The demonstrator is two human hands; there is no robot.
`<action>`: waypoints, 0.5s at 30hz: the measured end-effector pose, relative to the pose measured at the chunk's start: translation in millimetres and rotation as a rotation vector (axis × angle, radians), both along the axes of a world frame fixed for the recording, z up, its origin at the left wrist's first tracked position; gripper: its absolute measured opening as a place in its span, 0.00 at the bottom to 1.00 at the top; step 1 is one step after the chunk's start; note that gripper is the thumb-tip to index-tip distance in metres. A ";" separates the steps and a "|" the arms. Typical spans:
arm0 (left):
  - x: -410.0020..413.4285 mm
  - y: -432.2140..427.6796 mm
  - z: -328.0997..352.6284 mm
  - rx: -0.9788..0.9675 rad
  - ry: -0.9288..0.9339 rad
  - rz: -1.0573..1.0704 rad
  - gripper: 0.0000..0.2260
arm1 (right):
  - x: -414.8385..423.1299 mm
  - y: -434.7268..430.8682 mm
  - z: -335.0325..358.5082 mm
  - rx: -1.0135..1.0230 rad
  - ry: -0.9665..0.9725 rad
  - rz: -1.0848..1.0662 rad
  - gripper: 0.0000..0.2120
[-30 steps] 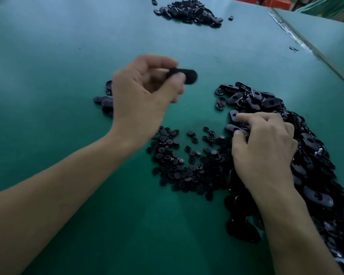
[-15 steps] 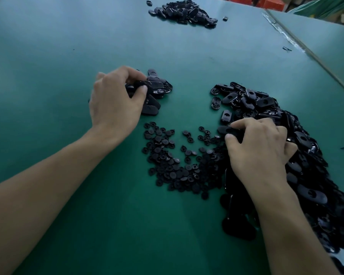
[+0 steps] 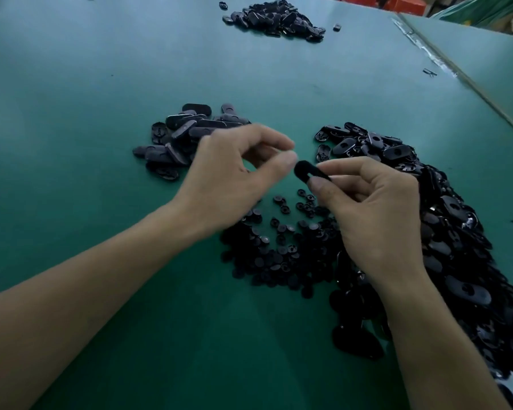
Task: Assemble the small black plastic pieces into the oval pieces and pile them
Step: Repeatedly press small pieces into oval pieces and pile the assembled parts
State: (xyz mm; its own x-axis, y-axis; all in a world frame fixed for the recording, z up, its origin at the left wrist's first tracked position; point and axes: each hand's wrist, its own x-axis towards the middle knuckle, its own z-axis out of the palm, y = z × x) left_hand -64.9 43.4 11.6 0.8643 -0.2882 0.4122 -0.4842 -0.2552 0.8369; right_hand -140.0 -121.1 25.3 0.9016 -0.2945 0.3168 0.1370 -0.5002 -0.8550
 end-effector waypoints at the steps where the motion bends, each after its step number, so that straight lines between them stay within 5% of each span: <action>1: -3.0 -3.1 -1.6 -0.030 0.041 -0.063 0.06 | 0.6 1.1 -0.2 0.080 -0.006 0.049 0.09; 10: -7.3 -3.7 -13.1 -0.217 0.163 -0.167 0.11 | 1.8 4.0 -4.6 0.270 0.024 0.157 0.09; 15: -5.5 -3.5 -13.3 -0.298 0.185 -0.161 0.11 | 0.4 8.9 -5.5 0.156 0.066 0.156 0.07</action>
State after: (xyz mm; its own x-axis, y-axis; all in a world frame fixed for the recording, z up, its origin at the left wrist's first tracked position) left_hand -70.4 39.9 -1.7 0.8855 -0.3171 0.3397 -0.3321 0.0794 0.9399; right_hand -139.6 -112.2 19.8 0.9574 -0.1909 0.2169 0.1431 -0.3388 -0.9299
